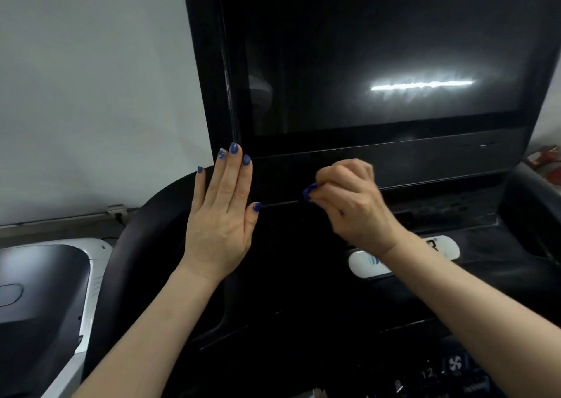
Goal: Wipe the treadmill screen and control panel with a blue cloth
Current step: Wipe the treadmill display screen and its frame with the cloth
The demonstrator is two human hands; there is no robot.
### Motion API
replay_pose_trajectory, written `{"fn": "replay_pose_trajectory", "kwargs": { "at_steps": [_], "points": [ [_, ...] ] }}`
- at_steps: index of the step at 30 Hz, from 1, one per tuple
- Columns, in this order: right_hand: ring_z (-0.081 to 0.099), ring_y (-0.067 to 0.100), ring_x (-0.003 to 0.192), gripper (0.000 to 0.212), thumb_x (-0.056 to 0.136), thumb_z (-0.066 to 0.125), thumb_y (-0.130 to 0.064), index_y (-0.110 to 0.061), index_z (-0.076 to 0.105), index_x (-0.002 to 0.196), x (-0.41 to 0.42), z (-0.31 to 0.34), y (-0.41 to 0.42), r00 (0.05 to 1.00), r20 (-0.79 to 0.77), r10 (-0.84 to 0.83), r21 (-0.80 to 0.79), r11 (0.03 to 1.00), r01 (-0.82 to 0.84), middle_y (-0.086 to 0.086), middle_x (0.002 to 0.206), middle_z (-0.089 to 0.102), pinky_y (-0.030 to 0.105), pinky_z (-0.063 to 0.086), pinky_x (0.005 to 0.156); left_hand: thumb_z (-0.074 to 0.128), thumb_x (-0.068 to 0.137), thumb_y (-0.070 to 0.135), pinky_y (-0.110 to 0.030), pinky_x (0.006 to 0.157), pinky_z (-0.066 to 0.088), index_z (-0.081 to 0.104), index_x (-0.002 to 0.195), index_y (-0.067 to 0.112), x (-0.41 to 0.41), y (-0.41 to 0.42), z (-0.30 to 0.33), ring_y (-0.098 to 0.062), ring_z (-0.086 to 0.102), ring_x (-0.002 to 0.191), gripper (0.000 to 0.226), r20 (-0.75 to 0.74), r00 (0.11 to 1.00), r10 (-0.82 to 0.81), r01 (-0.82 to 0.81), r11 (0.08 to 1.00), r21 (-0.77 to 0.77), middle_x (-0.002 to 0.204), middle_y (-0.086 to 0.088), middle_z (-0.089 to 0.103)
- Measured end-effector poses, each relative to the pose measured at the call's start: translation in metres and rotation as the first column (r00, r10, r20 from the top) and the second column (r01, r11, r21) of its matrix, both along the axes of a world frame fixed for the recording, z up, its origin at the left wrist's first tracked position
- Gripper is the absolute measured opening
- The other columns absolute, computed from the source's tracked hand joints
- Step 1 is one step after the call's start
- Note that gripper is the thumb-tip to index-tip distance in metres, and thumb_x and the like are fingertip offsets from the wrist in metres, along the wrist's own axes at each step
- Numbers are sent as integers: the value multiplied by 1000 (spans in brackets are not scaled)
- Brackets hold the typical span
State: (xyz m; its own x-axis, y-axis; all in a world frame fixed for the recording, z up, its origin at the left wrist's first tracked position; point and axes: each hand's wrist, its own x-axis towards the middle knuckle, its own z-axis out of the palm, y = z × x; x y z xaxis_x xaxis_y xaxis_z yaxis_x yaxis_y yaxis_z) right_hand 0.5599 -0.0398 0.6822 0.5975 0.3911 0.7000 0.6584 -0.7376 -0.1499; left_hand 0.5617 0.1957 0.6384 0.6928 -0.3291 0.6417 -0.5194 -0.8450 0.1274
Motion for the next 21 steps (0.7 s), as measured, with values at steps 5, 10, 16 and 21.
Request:
{"fn": "replay_pose_trajectory", "kwargs": {
  "at_steps": [5,10,16,21],
  "points": [
    [54,17,97,19,96,62,-15,-11,72,79,0,-1,-3,998,-34,48,-22,999,-49,2,97,67,27,31,95,35,105,29,-45,125,0,9,157,5,-2,2,3,-19,-1,155,63,-11,1000,8,-8,1000,11,166,-3,0],
    [54,19,95,14,89,68,-7,-10,72,76,-4,-6,-3,1000,-12,-20,24,1000,20,3,94,67,29,33,91,36,104,33,-44,125,-3,8,157,4,-3,0,3,-19,-1,155,66,-43,998,38,-40,998,-44,165,-5,0],
    [54,18,92,12,85,73,-6,-9,71,74,12,6,6,996,57,-69,76,995,64,4,92,67,29,33,88,31,107,35,-43,125,-3,9,157,3,-1,1,2,-19,-2,155,63,-39,999,21,-22,999,-29,165,-6,0],
    [53,16,91,13,87,70,-7,-9,71,75,9,7,8,999,48,-24,39,999,22,3,91,67,25,30,91,25,108,37,-45,126,0,7,157,4,-1,1,1,-20,-2,155,62,-44,999,20,-21,999,-27,165,-7,0]
  ]
}}
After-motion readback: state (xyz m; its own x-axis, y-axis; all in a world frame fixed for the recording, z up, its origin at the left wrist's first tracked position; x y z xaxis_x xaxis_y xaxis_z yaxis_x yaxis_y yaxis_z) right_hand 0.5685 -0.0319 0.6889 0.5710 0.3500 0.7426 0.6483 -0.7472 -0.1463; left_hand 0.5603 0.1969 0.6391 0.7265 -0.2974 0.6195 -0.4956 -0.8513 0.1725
